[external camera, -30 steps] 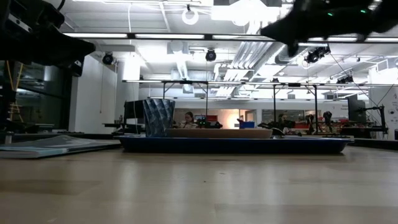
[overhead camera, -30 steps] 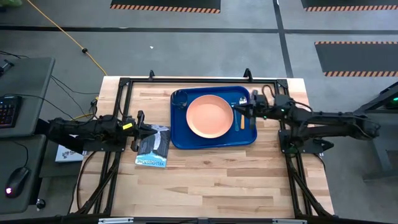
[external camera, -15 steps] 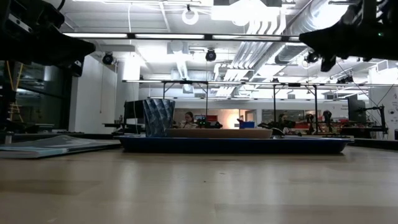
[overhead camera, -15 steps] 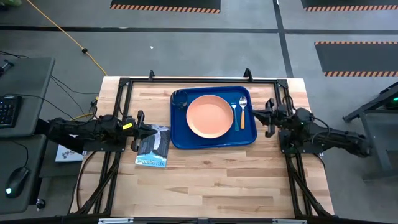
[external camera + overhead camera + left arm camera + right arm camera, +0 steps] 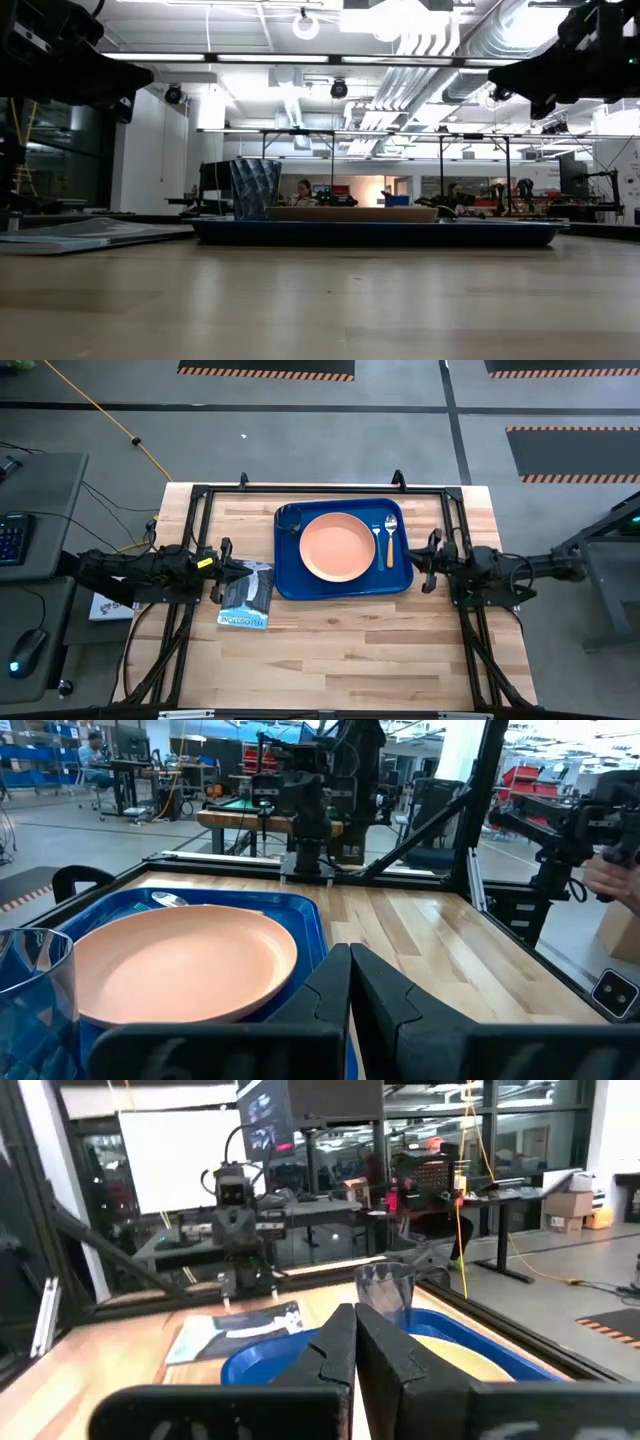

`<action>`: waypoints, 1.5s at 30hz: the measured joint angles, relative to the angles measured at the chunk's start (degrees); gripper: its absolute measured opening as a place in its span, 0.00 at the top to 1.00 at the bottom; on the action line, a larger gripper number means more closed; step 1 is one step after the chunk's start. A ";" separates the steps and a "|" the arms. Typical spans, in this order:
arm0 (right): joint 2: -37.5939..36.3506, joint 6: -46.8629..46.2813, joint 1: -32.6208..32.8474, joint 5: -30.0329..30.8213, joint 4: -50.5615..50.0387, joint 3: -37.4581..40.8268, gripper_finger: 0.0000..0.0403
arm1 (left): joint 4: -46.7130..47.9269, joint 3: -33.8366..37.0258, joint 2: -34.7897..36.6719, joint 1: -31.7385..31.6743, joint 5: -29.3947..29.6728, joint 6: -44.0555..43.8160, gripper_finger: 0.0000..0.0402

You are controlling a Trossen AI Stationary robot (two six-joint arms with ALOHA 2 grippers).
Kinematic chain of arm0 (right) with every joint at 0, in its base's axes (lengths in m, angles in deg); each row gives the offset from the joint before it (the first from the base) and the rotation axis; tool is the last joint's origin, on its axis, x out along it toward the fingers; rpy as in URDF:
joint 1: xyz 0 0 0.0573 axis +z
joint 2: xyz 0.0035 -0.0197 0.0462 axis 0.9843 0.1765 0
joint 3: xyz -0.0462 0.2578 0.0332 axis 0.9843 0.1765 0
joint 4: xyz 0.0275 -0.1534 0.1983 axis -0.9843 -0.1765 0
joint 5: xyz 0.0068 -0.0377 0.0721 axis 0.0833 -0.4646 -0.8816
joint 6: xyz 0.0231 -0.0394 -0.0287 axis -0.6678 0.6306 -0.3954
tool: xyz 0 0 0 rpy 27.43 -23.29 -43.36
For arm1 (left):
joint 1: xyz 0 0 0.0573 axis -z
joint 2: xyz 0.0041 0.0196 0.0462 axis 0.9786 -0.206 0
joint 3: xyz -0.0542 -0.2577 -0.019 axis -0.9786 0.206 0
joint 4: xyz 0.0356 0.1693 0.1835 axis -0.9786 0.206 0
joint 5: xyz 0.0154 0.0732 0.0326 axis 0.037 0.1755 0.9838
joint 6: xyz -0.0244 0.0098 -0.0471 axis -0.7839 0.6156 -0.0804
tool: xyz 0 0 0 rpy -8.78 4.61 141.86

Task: Pick and place plate/cup/fork/spoon on tray
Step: Return to Home Position

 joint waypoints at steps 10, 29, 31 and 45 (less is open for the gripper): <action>-0.10 -2.58 4.80 -0.31 -6.87 0.02 1.00 | 0.01 0.00 0.00 0.00 0.00 0.00 1.00; -0.23 -1.18 2.21 -12.36 -10.35 0.04 1.00 | 0.00 0.00 -0.01 0.00 -0.02 0.00 1.00; -0.58 -2.00 2.21 -11.81 -10.39 0.04 1.00 | -0.01 0.00 0.00 0.00 0.00 0.00 1.00; 0.48 1.39 2.21 -8.78 -13.16 0.07 1.00 | 0.01 0.00 -0.02 0.00 -0.02 0.00 1.00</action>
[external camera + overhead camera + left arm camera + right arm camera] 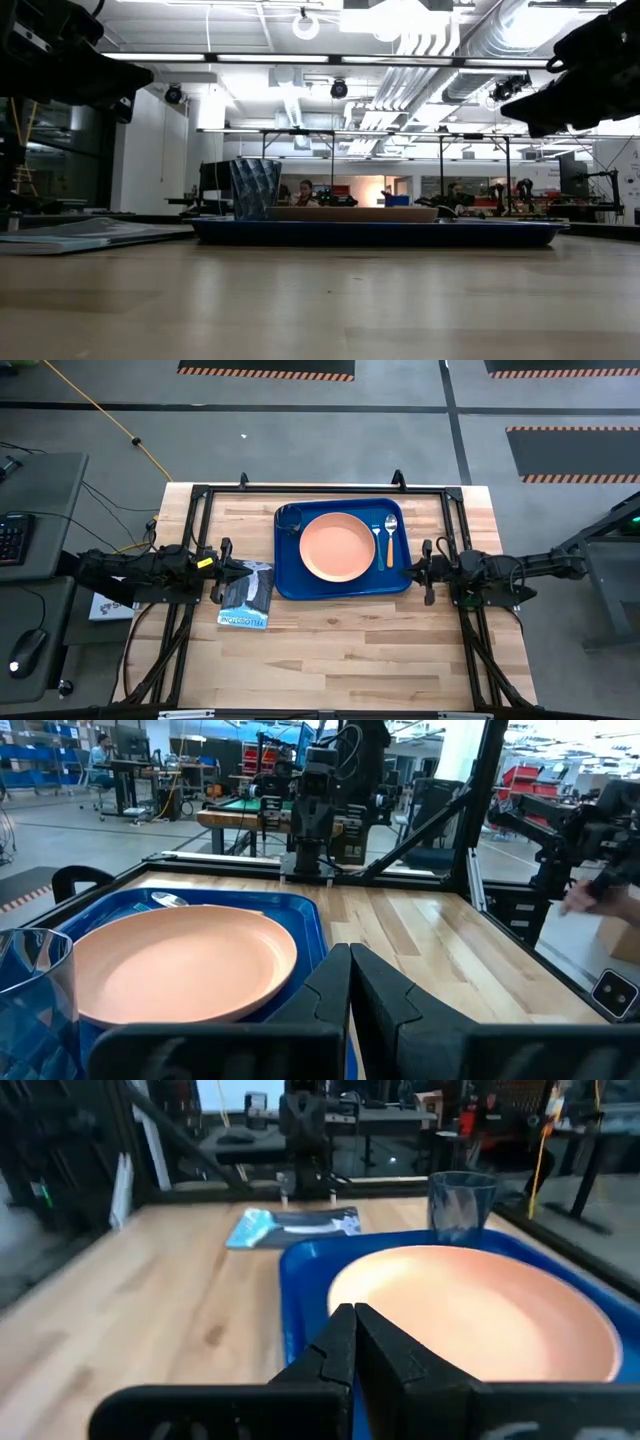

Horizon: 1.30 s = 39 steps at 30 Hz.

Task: Pick and place plate/cup/fork/spoon on tray
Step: Return to Home Position

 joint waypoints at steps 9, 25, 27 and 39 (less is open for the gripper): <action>0.97 4.62 0.00 -0.07 0.01 0.02 1.00 | -0.02 0.00 0.00 -0.02 0.00 0.00 1.00; -7.03 0.67 0.02 -0.42 0.05 0.02 1.00 | -0.02 0.00 0.00 -0.02 0.00 0.00 1.00; -9.11 0.67 0.00 -0.41 0.29 0.02 1.00 | -0.02 0.00 0.00 0.00 0.00 0.00 1.00; -8.68 0.67 0.00 -0.40 0.24 0.02 1.00 | -0.04 -0.04 -0.09 -0.02 0.00 0.00 1.00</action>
